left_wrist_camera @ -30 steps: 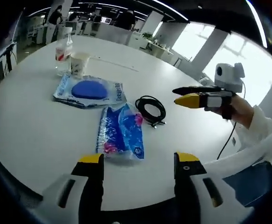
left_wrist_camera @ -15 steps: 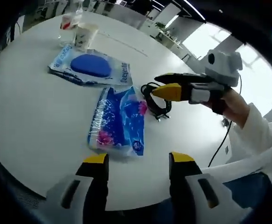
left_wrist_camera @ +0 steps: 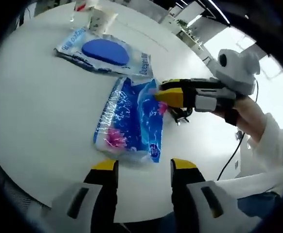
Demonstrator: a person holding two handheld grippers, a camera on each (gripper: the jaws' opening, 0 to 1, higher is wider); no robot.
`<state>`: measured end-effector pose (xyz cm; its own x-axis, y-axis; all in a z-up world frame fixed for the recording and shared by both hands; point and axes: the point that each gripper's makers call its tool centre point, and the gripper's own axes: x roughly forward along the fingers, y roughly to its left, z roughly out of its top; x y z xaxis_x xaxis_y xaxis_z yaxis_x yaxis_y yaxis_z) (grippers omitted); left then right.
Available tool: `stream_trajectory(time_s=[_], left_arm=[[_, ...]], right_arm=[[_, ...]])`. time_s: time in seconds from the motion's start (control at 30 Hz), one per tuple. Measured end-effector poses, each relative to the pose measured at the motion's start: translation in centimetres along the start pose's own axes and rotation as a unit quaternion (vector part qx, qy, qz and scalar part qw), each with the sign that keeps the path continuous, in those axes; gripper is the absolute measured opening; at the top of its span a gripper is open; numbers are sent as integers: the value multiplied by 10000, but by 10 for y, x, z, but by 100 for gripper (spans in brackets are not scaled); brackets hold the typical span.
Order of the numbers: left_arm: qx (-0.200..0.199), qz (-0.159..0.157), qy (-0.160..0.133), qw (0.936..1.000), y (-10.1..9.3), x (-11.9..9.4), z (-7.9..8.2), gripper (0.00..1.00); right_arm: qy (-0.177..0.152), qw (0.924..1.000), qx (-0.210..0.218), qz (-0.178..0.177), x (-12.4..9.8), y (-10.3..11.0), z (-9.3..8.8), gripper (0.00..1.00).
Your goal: Arrange the tabletop items into an orderly group along one side of the table until the central work area is clear of visible clutter.
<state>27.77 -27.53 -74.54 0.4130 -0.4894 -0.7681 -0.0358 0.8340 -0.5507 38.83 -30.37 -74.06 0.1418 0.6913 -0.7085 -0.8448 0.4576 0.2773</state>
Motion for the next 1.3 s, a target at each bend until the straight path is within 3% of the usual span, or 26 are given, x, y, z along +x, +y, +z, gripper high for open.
stream_trajectory(time_s=[0.03, 0.1, 0.23, 0.37, 0.57, 0.83, 1.07, 1.3], left_arm=[[-72, -44, -24, 10000, 2, 0, 1, 39], [-172, -119, 34, 9998, 4, 0, -1, 36], [263, 260, 327, 9988, 24, -5, -11, 20], [-128, 206, 89, 9997, 30, -13, -3, 12], [266, 519, -58, 9983, 47, -23, 3, 1], [322, 561, -367, 9972, 52, -32, 16, 0], [1547, 705, -585, 9837, 42, -42, 43, 0], [1830, 646, -722, 9783, 27, -40, 61, 0]], right_arm=[[-112, 9998, 137, 93, 1, 4, 3, 4], [-338, 9975, 595, 185, 0, 10, 8, 0], [-136, 9983, 514, 244, -1, 14, -3, 0], [-163, 9959, 831, 317, -4, 20, -8, 0], [-333, 9928, 1095, 354, -14, 26, -6, 0], [-393, 9907, 1277, 247, -22, 34, -16, 0], [-715, 9845, 1601, 74, -39, 38, -15, 0], [-1030, 9768, 1867, -186, -56, 31, -11, 0]])
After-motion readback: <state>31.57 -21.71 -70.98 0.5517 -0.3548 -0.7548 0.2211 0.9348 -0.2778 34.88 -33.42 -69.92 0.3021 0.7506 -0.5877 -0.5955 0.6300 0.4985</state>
